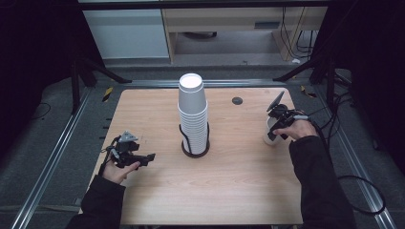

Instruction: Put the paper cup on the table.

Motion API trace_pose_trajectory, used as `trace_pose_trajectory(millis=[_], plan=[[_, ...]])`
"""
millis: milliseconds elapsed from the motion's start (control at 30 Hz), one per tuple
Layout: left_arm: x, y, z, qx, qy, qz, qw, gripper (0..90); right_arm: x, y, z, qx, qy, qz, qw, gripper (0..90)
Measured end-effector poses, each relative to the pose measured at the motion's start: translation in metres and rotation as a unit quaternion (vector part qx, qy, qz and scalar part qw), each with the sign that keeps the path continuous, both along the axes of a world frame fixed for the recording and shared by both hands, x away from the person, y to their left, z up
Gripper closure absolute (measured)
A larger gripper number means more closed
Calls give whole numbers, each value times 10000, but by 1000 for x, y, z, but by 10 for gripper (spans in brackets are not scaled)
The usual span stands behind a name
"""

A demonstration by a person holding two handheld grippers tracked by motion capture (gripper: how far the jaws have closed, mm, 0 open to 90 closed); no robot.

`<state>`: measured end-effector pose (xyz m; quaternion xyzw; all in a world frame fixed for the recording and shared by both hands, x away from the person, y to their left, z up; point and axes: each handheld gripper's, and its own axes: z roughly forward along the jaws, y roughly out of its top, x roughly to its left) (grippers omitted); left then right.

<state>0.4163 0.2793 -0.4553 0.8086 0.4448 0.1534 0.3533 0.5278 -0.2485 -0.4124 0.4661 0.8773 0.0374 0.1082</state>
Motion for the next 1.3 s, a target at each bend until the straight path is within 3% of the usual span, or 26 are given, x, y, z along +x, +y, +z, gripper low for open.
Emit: trace_pose_trajectory(millis=[600, 700, 733, 767, 800, 900, 933, 967, 1100, 1300], plan=[[0, -1, -1, 30, 31, -55, 10000, 164, 2, 0, -8, -28, 272, 56, 9996, 91], [0, -1, -1, 25, 27, -51, 10000, 164, 3, 0, -9, -15, 214, 109, 9997, 84], [0, 0, -1, 21, 25, -47, 10000, 164, 3, -1, -10, -35, 154, 241, 9996, 82], [0, 0, -1, 18, 27, -45, 10000, 164, 2, 4, -9, 55, 248, -83, 9996, 81], [0, 0, -1, 18, 29, -44, 10000, 164, 2, 1, -10, 9, 191, 112, 9998, 78], [0, -1, -1, 24, 30, -54, 10000, 164, 3, 1, -10, 14, 168, 126, 9998, 73], [0, -1, -1, 23, 33, -57, 10000, 164, 3, -1, -11, -11, 111, 265, 9996, 70], [0, -1, -1, 19, 36, -59, 10000, 164, 2, 1, -10, 25, 160, 127, 9998, 68], [0, -1, -1, 19, 38, -59, 10000, 164, 1, 1, -10, 46, 215, 169, 9996, 62], [0, -1, -1, 21, 39, -63, 10000, 163, 1, 1, -5, 163, 107, 148, 9997, 24]])
